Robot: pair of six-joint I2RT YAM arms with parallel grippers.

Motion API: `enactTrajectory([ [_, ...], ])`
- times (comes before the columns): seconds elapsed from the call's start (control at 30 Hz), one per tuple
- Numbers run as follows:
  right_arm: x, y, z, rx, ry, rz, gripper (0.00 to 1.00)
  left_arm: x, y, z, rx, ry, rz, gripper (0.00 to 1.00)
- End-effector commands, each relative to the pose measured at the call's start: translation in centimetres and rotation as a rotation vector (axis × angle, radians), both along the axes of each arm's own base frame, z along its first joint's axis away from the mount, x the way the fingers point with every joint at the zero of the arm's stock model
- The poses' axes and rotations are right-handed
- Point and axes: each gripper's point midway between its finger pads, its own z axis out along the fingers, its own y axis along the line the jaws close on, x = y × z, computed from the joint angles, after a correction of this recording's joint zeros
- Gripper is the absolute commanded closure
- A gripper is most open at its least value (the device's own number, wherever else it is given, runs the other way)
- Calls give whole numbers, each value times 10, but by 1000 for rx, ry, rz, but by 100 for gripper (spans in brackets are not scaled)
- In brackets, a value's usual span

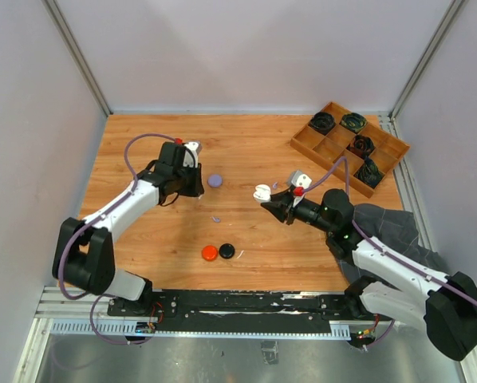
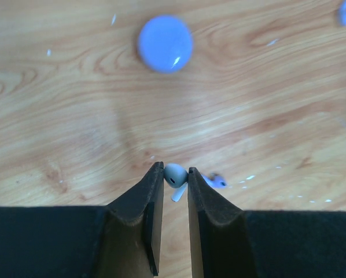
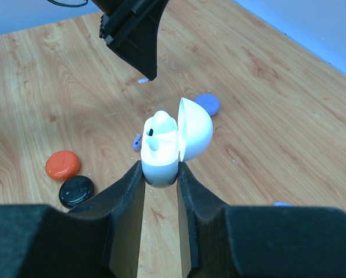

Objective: Insert the wireless bluetooth earbuds into the charging case
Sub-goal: Pick up the earbud from the center of the board, then place the earbud in the charging case.

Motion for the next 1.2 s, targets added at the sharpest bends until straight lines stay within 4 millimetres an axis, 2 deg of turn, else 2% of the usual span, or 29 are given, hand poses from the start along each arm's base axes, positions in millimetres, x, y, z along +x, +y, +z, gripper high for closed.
enactTrajectory([
  [0.0,4,5,17,44,-78,22,99,-5,-36,43,-169,-154,-134,77],
  [0.3,7,19,21,47,-99,55,99,-39,-82,118,-468,-377,-324,78],
  [0.57,5,29,36,86,-126,79,99,-74,-109,159,-640,-480,-469,78],
  [0.97,-3,38,56,141,-176,110,99,-110,-137,207,-766,-600,-589,78],
  [1.03,-5,40,57,144,-177,117,99,-116,-145,210,-779,-606,-612,78],
  [1.17,-8,41,60,152,-187,129,99,-115,-155,210,-774,-623,-612,79],
])
